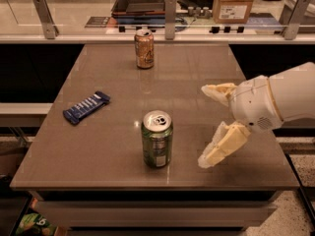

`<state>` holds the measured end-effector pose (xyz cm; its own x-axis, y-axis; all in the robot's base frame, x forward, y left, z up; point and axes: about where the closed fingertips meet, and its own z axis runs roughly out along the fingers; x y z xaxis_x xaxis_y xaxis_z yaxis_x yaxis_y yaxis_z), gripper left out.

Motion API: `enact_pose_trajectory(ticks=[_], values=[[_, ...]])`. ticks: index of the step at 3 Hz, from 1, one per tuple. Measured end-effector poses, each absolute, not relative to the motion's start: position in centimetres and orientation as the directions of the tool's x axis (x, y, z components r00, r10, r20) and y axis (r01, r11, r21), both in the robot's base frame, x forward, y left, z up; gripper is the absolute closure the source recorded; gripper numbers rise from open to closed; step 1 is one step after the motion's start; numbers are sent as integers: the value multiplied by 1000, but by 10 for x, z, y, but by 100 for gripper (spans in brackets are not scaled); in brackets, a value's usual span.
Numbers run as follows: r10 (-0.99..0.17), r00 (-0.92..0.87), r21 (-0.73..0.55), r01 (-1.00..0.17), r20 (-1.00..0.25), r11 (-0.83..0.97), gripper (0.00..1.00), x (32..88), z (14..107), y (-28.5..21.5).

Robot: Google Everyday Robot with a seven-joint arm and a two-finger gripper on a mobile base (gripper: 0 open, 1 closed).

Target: Move green can near orange can

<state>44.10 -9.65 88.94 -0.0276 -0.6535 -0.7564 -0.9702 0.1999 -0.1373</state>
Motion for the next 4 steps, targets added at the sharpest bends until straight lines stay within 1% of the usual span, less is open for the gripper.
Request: enact_pose_trajectory(ticks=[1,2,3,4], values=[[-537,6,-116,-978,-843,171,0,434,884,-76],[-430,40,-112,-983,-902,144,0,423,887,-57],[-366,48,-104,-986,-929,132,0,416,890,-38],[-337,33,-91,-983,-941,158,0,416,890,-23]])
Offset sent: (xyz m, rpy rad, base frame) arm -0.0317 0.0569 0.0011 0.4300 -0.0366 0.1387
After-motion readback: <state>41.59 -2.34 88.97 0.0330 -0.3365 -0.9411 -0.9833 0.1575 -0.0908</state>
